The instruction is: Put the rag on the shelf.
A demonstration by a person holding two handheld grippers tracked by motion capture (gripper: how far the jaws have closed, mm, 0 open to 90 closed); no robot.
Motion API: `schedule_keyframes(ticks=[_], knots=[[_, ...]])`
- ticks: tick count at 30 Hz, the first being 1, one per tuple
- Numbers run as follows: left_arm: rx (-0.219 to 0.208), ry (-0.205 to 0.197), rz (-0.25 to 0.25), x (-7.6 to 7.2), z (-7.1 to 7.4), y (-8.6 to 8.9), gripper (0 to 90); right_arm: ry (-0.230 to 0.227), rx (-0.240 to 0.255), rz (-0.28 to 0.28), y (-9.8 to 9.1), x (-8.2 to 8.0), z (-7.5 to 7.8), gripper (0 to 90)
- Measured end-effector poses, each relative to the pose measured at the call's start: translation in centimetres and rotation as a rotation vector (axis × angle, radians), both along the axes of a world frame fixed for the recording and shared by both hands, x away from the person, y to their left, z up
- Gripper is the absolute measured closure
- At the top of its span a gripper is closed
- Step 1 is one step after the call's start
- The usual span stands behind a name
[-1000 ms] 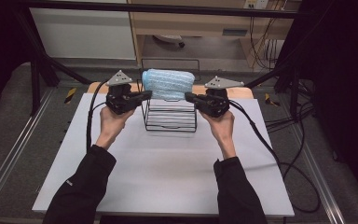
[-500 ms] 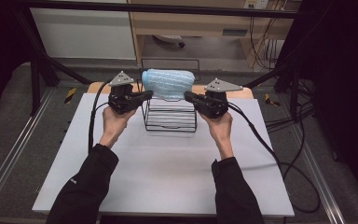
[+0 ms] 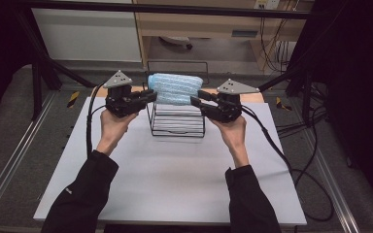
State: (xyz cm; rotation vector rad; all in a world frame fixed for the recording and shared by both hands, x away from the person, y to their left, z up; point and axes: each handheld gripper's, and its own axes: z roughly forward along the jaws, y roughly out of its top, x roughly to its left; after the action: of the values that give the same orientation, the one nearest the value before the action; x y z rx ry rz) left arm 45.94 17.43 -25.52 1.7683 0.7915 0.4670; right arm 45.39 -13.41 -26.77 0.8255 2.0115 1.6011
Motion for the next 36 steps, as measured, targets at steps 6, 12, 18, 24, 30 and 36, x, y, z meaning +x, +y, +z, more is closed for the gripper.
schedule_keyframes(ticks=[6, 12, 18, 24, 30, 36], knots=[[-0.005, 0.015, 0.01, -0.3, 0.3, 0.8, 58.8, 0.016, 0.01, -0.002, -0.4, -0.3, 0.7, 40.3], [0.007, 0.018, 0.021, -0.6, 0.2, 1.5, 49.4, 0.037, 0.01, -0.006, -0.8, -0.5, 1.0, 28.2], [0.013, 0.024, 0.019, -0.9, -0.1, 2.2, 41.2, 0.049, 0.013, -0.01, -1.3, -0.7, 1.2, 18.3], [0.048, 0.033, 0.024, -1.7, -1.3, 2.9, 29.5, 0.066, 0.009, -0.011, -2.1, -1.2, 0.9, 8.1], [0.067, 0.035, 0.041, -2.8, -2.7, 4.0, 17.5, 0.096, 0.009, -0.016, -3.3, -1.9, -0.2, 3.5], [0.082, 0.054, 0.046, -3.8, -4.5, 4.9, 10.0, 0.134, -0.018, -0.018, -4.2, -2.6, -2.0, 1.2]])
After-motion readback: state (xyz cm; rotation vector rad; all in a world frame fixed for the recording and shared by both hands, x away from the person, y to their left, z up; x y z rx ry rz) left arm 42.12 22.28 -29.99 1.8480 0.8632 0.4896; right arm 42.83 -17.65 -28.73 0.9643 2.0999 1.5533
